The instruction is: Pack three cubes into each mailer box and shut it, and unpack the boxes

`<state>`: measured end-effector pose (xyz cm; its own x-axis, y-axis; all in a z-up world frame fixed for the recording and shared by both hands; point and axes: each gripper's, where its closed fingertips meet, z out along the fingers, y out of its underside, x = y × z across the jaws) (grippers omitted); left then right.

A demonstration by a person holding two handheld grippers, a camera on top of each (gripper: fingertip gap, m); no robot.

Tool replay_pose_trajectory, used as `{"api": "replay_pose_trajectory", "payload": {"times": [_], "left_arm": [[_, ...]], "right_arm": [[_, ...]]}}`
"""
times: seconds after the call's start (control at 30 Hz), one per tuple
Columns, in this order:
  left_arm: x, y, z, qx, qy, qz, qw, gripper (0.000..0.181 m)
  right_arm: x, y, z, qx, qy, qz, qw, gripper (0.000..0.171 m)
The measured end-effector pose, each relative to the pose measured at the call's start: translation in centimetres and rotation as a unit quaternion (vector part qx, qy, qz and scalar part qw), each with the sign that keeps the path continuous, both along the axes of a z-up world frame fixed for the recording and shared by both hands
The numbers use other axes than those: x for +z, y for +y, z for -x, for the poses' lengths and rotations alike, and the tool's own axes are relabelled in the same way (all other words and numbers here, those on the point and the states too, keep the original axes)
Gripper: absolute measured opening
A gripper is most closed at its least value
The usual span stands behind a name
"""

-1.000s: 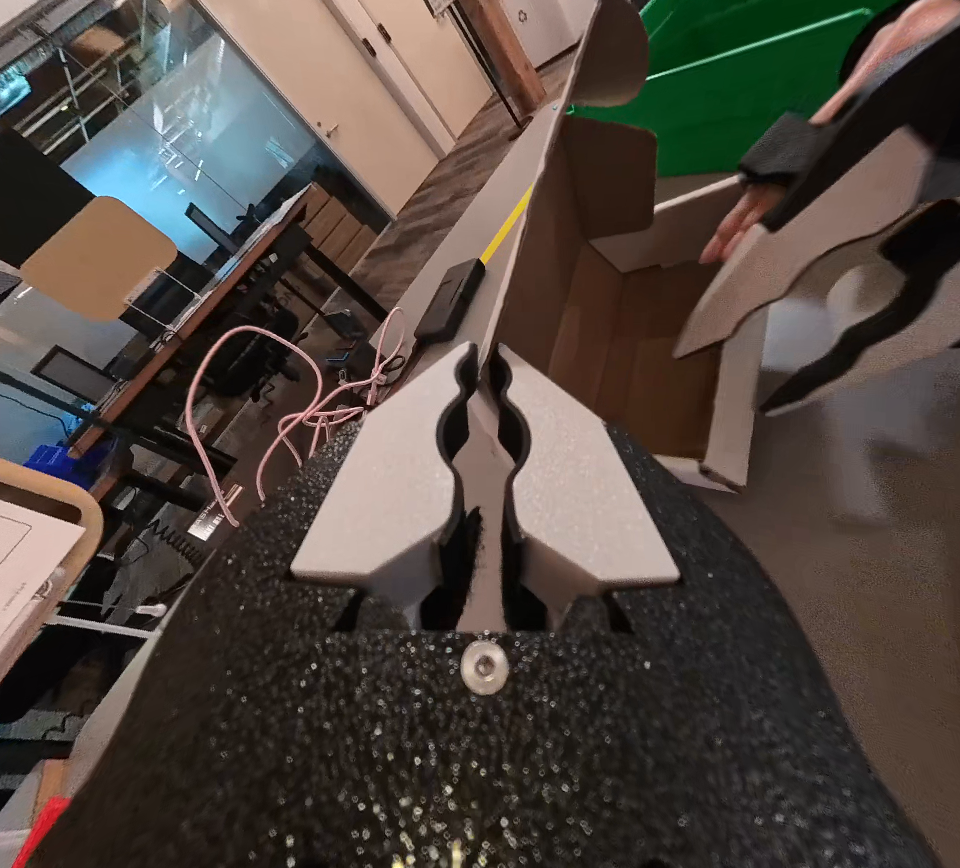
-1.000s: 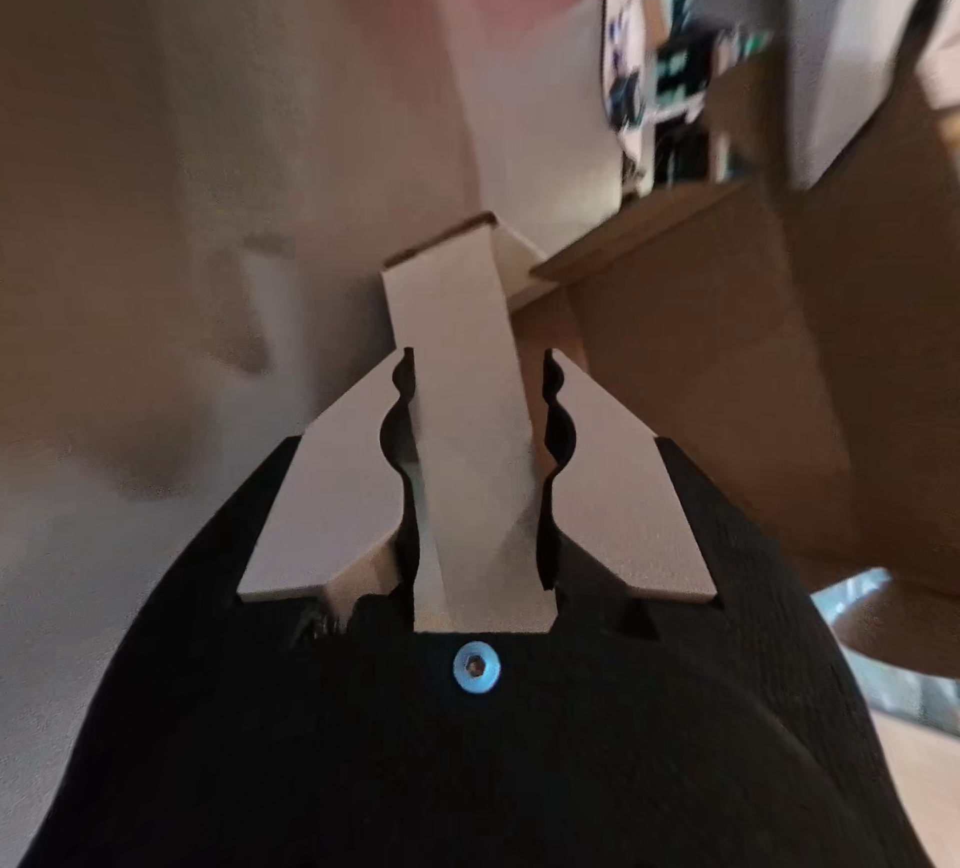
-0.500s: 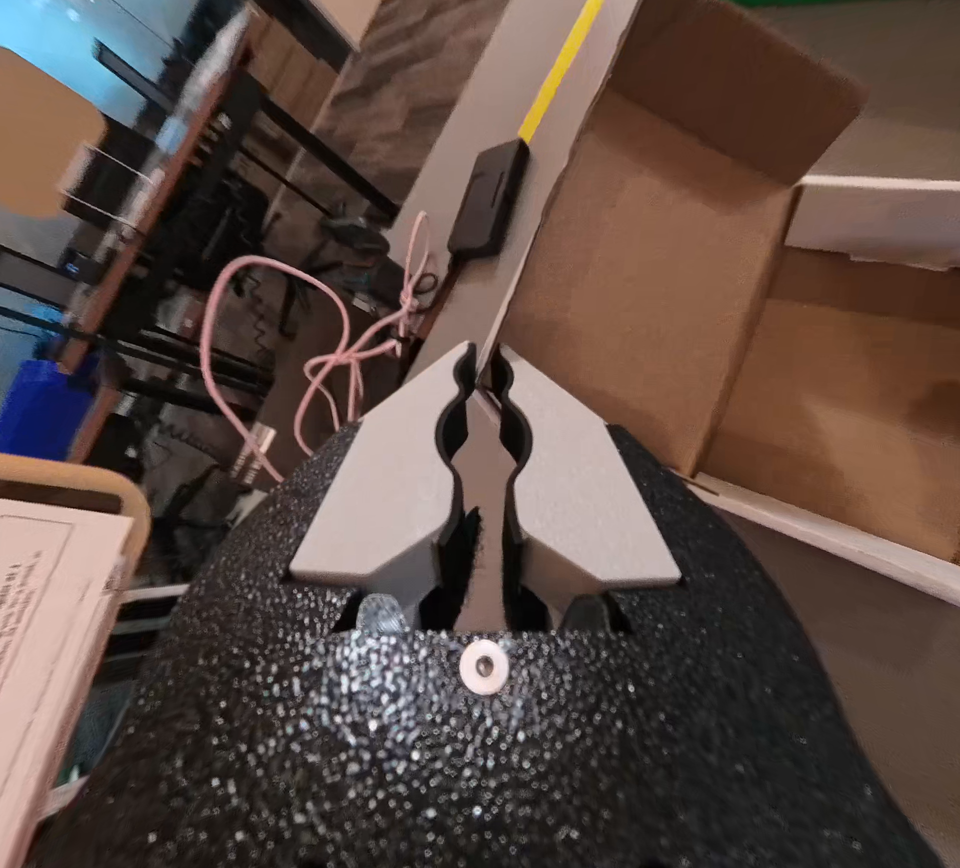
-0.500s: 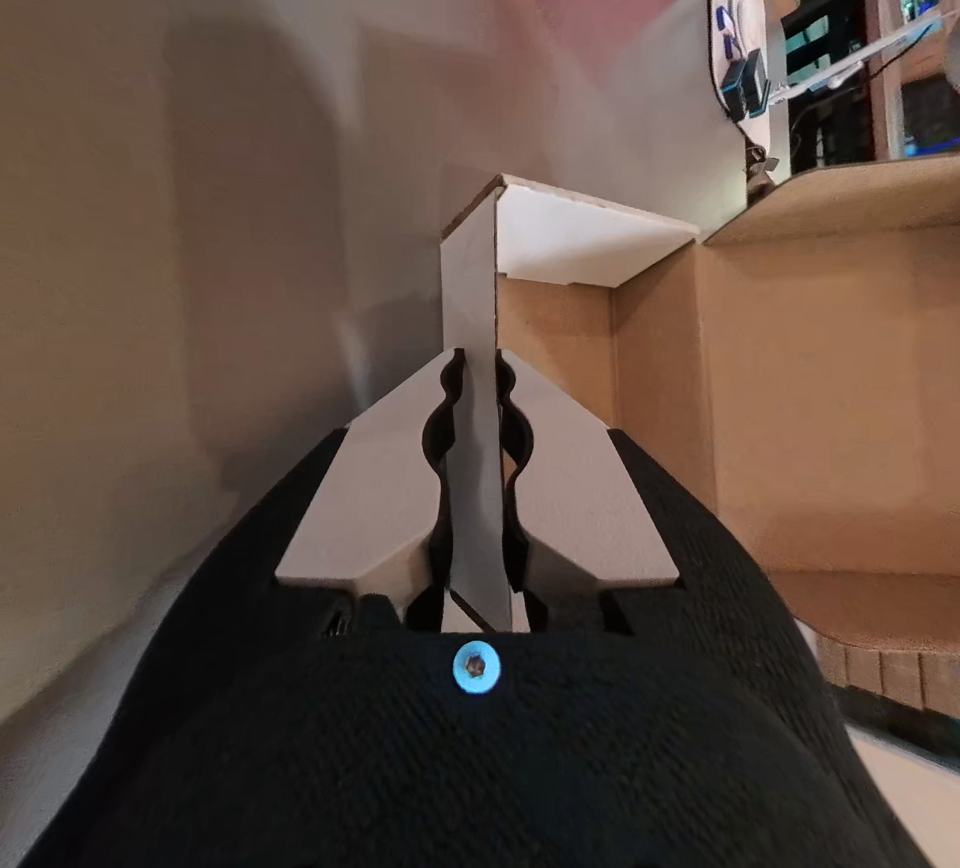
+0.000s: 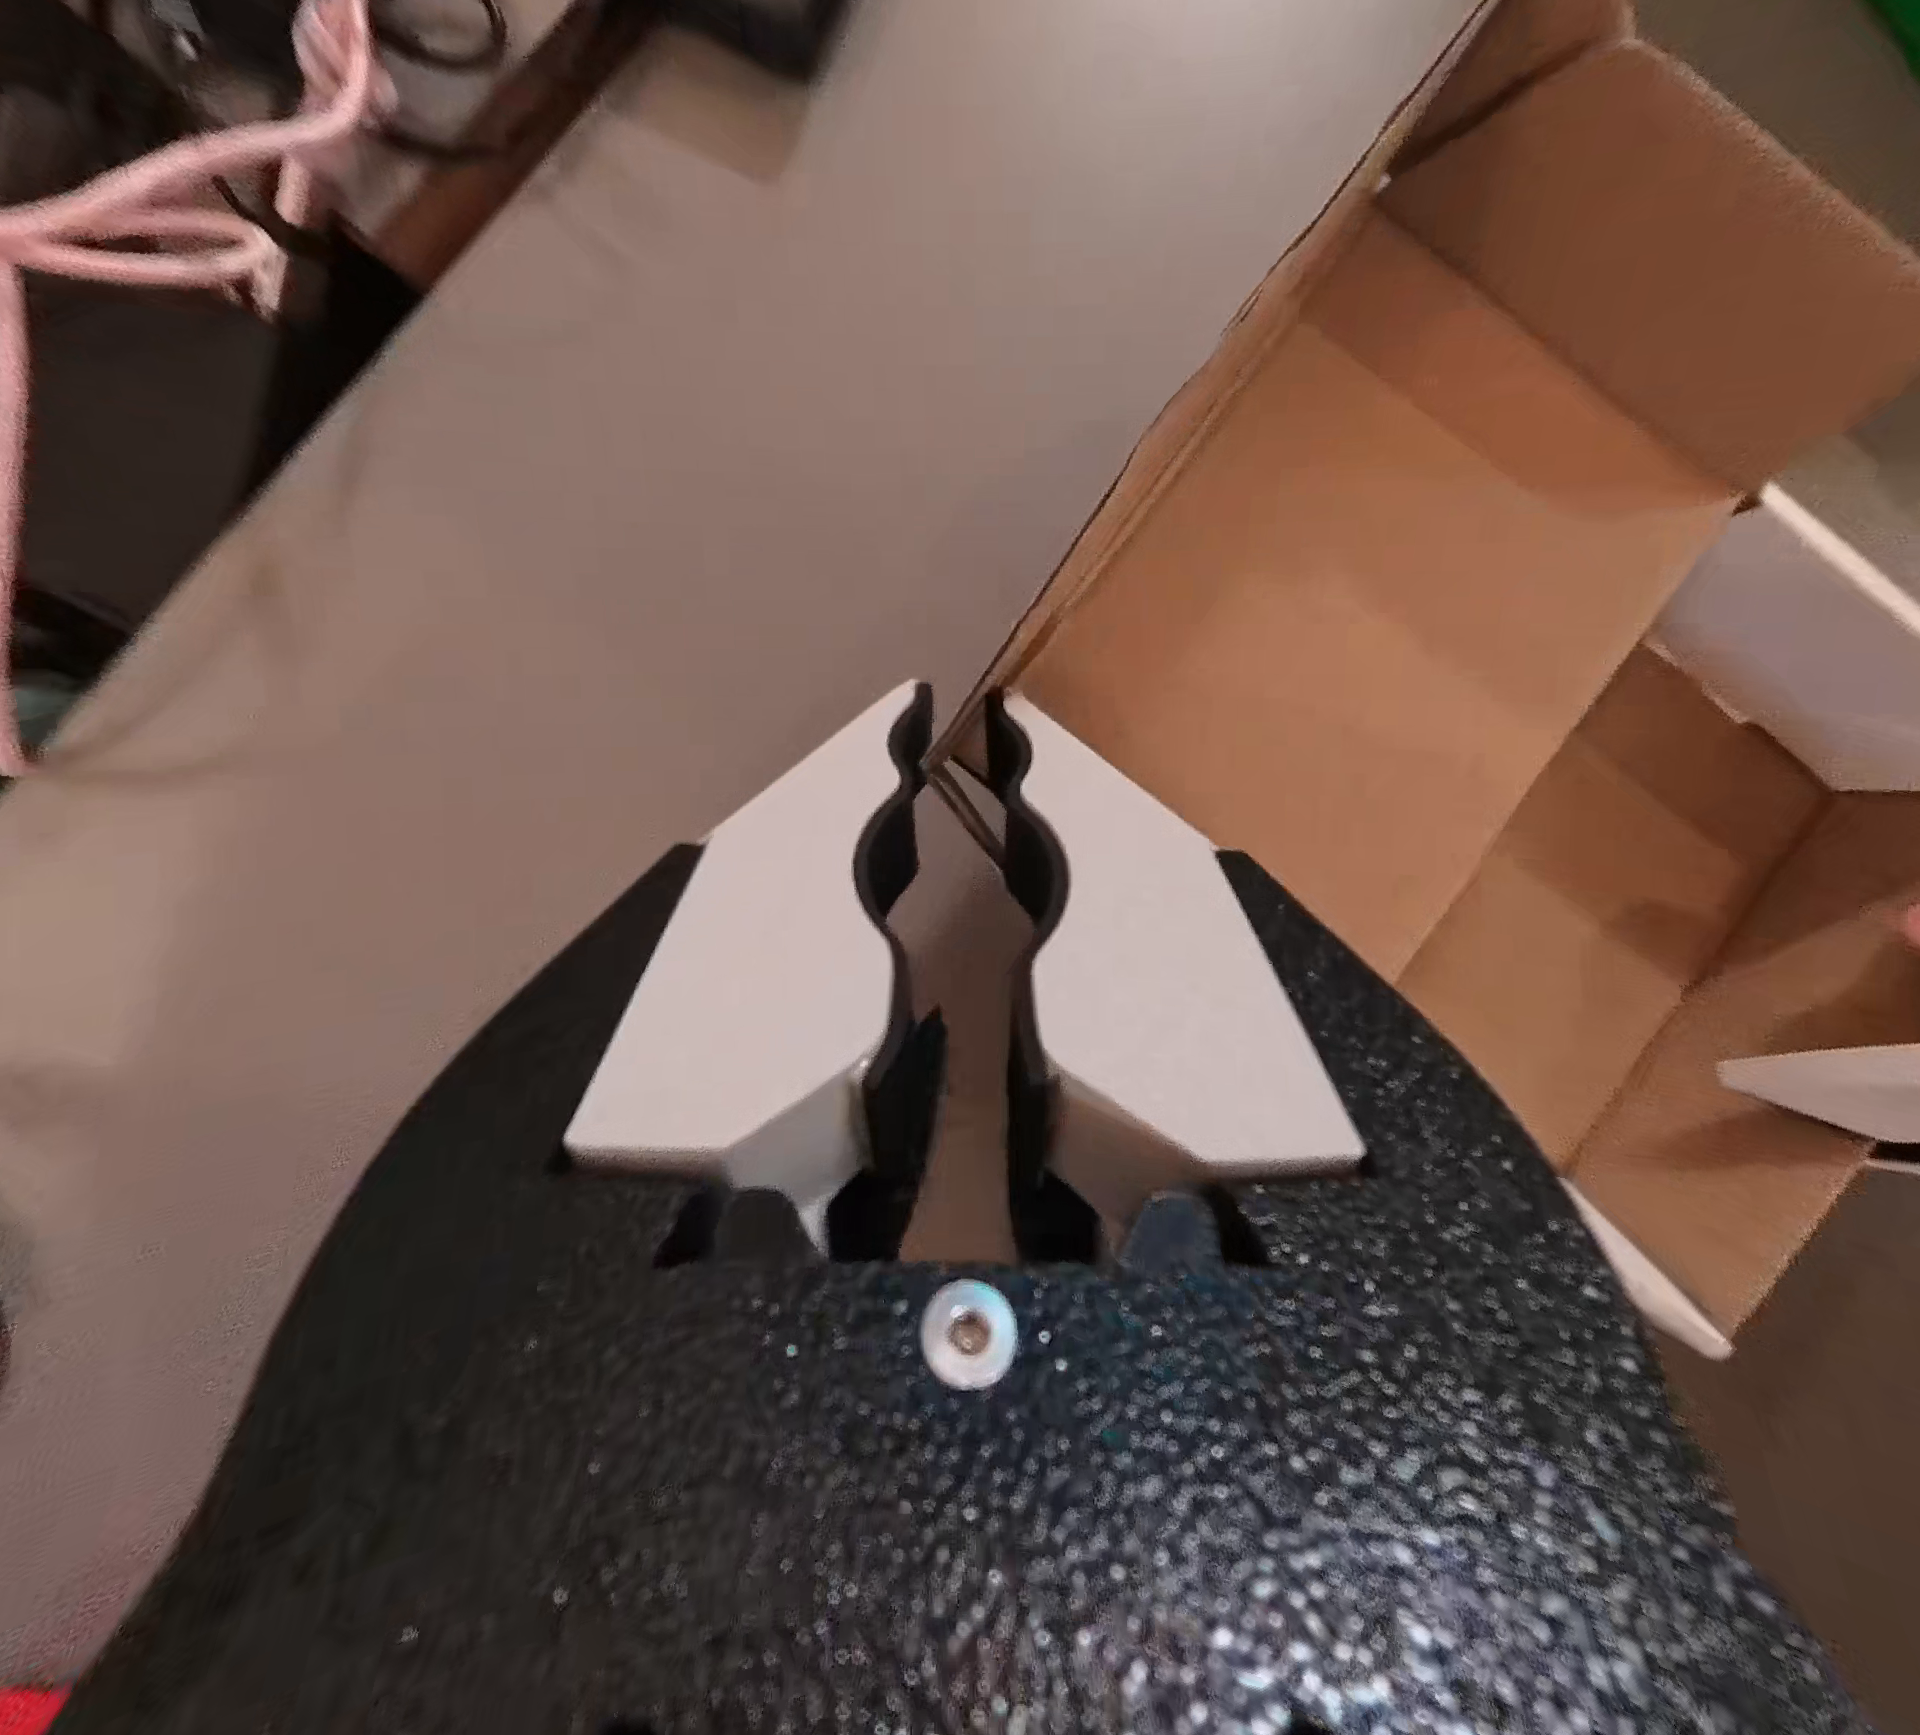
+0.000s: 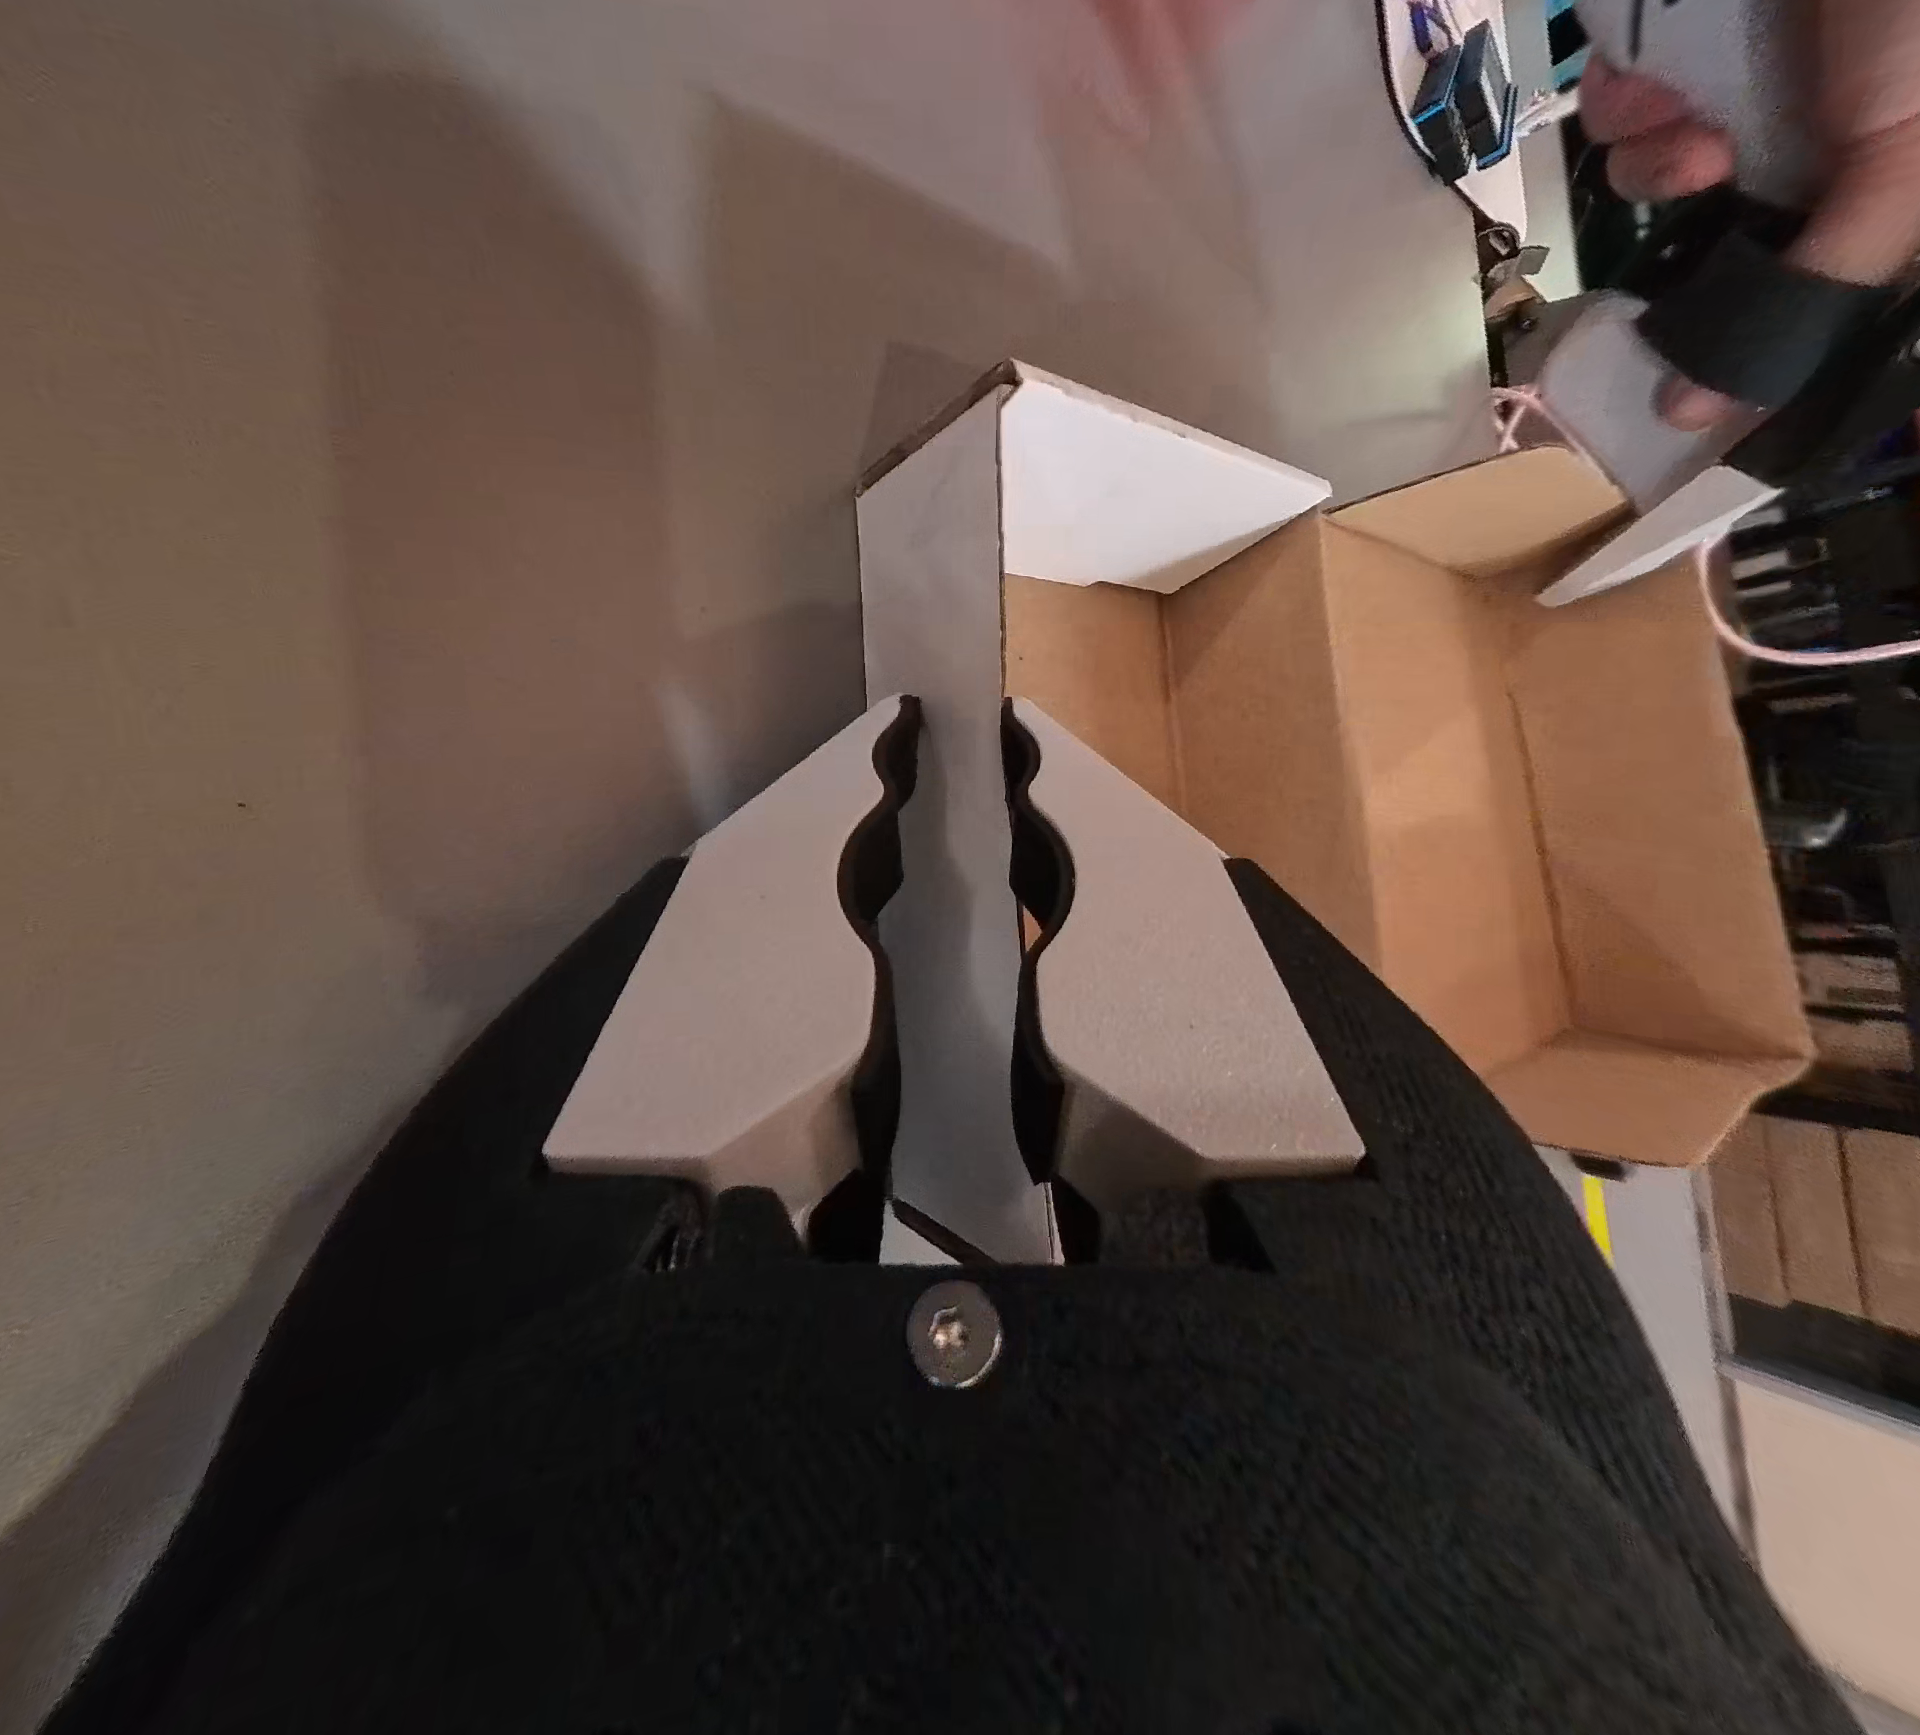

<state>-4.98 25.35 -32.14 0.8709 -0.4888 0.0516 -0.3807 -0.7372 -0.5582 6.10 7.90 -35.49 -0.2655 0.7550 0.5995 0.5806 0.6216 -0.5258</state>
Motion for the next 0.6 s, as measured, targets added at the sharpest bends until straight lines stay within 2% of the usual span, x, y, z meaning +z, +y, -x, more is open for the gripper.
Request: {"api": "replay_pose_trajectory", "payload": {"times": [0.03,0.13,0.2,0.37,0.43,0.53,0.6], "left_arm": [[-0.4,0.0,0.0,0.008,-0.011,0.014,1.000,0.009],[-1.2,0.2,0.1,0.027,-0.039,0.039,0.998,0.010],[-1.0,0.6,-0.1,0.029,-0.053,0.023,0.998,0.012],[1.1,2.8,2.9,0.088,-0.003,-0.095,0.991,0.127],[2.9,2.5,3.5,0.081,0.003,-0.145,0.986,0.149],[5.9,0.9,4.3,0.069,0.024,-0.221,0.973,0.154],[7.8,-1.0,4.3,0.063,0.030,-0.263,0.962,0.150]], "right_arm": [[0.0,0.0,0.0,-0.001,0.001,0.004,1.000,0.013],[0.0,0.0,0.0,-0.005,0.000,0.016,1.000,0.013],[0.0,-0.1,-0.1,-0.009,-0.002,0.026,1.000,0.013],[0.0,-0.1,-0.2,-0.019,-0.003,0.050,0.999,0.012],[0.0,-0.1,-0.3,-0.020,-0.006,0.054,0.998,0.012],[0.0,0.0,-0.4,-0.025,-0.007,0.061,0.998,0.013],[0.0,0.2,-0.4,-0.029,-0.003,0.058,0.998,0.015]]}}
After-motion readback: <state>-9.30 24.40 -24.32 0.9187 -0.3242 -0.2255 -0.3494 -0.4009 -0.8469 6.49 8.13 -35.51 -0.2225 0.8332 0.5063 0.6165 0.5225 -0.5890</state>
